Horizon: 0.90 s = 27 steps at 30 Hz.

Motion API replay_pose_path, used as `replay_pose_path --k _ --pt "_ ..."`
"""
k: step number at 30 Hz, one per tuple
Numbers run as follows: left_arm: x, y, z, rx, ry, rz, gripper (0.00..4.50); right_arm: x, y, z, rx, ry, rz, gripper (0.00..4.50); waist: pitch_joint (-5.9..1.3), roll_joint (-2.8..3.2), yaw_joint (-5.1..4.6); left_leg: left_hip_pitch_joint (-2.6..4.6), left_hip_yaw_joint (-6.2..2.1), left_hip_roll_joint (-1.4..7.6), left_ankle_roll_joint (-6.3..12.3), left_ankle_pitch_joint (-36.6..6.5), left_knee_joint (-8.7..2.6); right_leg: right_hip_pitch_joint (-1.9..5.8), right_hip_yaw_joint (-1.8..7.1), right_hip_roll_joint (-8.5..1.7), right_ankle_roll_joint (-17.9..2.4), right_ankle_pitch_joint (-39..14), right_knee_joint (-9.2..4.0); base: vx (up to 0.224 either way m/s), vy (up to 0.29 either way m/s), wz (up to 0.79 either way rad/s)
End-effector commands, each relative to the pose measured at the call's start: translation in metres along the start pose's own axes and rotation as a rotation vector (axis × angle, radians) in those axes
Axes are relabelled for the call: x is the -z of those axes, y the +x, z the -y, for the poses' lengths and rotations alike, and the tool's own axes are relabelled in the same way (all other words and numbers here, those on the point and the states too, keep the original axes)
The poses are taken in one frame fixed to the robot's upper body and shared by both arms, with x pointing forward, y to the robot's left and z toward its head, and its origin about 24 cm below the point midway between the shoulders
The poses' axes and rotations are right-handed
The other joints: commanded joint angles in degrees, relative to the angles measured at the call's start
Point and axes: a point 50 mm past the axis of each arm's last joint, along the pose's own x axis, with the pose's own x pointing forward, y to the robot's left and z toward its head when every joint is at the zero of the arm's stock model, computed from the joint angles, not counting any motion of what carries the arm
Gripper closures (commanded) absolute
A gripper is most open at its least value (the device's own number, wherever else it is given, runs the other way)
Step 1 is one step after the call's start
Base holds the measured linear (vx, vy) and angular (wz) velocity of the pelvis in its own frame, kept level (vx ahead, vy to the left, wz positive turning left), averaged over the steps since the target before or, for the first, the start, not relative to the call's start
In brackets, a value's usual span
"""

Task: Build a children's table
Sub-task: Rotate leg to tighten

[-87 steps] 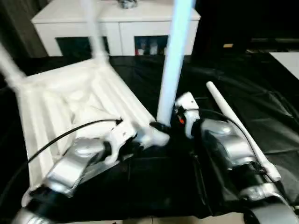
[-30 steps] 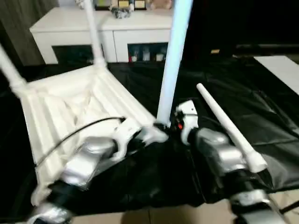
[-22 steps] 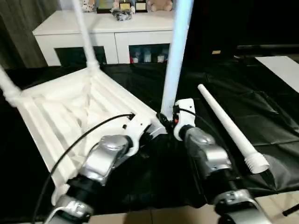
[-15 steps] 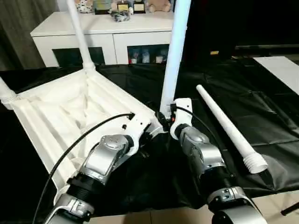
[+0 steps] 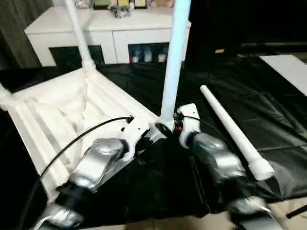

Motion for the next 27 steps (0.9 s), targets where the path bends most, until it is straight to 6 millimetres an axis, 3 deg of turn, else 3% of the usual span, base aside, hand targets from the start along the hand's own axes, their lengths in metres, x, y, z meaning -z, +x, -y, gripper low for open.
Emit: replay_pose_path --k 1,2,4,10,13,17,19,21,24,27 --pt "0.013 -0.001 0.010 0.099 -0.003 -0.066 4.50 -0.008 -0.006 -0.010 -0.160 -0.062 0.002 0.52 -2.87 0.11 0.25 -0.11 -0.40 1.87 2.57 -7.74 -3.18 2.82 1.25 -2.34 -12.49 1.45 -2.98 0.000 0.000 0.00" --pt "0.013 -0.007 0.011 0.141 0.033 -0.064 4.50 -0.007 -0.016 -0.007 -0.229 -0.131 -0.028 0.38 -3.05 0.18 0.48 0.06 -0.32 1.89 3.90 -5.43 -2.81 2.91 1.15 -2.32 -13.90 5.35 -2.66 0.000 0.000 0.00" --pt "0.014 -0.011 0.012 0.166 0.040 -0.066 4.50 -0.006 -0.021 -0.006 -0.266 -0.165 -0.046 0.15 -2.90 0.17 0.50 -0.05 -0.19 1.93 4.69 -5.06 -2.72 2.90 1.04 -2.29 -15.02 6.55 -2.54 0.000 0.000 0.00" --pt "0.014 -0.022 0.014 0.226 0.061 -0.068 4.50 -0.009 -0.024 -0.002 -0.303 -0.221 -0.045 0.13 -2.39 0.14 0.61 0.44 -0.16 2.26 2.59 -11.37 -3.28 2.60 1.20 -2.62 -14.82 -3.99 -3.28 0.000 0.000 0.00" --pt "0.013 -0.024 0.014 0.238 0.063 -0.070 4.50 -0.008 -0.024 -0.004 -0.338 -0.211 -0.050 0.13 -2.38 0.08 0.76 0.47 -0.26 2.31 1.71 -12.48 -3.40 2.64 1.24 -2.65 -14.18 -5.50 -3.27 0.000 0.000 0.00" --pt "0.013 -0.024 0.014 0.244 0.065 -0.072 4.50 -0.004 -0.020 -0.004 -0.345 -0.209 -0.060 0.13 -2.48 0.08 0.90 0.37 -0.24 2.18 1.62 -11.16 -3.22 2.65 1.25 -2.67 -14.25 -3.72 -3.09 0.000 0.000 0.00" --pt "0.013 -0.024 0.013 0.245 0.065 -0.073 4.50 0.000 -0.017 -0.003 -0.333 -0.218 -0.066 0.49 -2.61 0.05 1.04 0.36 -0.16 2.09 1.79 -10.05 -3.02 2.69 1.24 -2.65 -14.63 -2.05 -2.93 0.000 0.000 0.00" --pt "0.013 -0.024 0.013 0.246 0.064 -0.073 4.50 0.001 -0.016 -0.003 -0.331 -0.220 -0.067 0.49 -2.69 -0.01 1.13 0.29 -0.15 2.03 2.06 -9.14 -2.91 2.79 1.20 -2.65 -14.91 -0.89 -2.78 0.000 0.000 0.00" --pt "0.013 -0.025 0.013 0.245 0.062 -0.074 4.50 0.002 -0.014 -0.002 -0.319 -0.211 -0.061 0.92 -2.70 0.02 1.16 0.28 -0.17 2.01 2.46 -8.47 -2.87 2.88 1.16 -2.62 -15.00 -0.15 -2.68 0.000 0.000 0.00" --pt "0.014 -0.025 0.013 0.245 0.062 -0.076 4.50 0.001 -0.014 -0.002 -0.318 -0.205 -0.054 1.08 -2.70 0.15 1.22 0.31 -0.23 2.05 2.56 -8.67 -2.87 2.91 1.15 -2.63 -14.92 -0.53 -2.66 0.000 0.000 0.00"
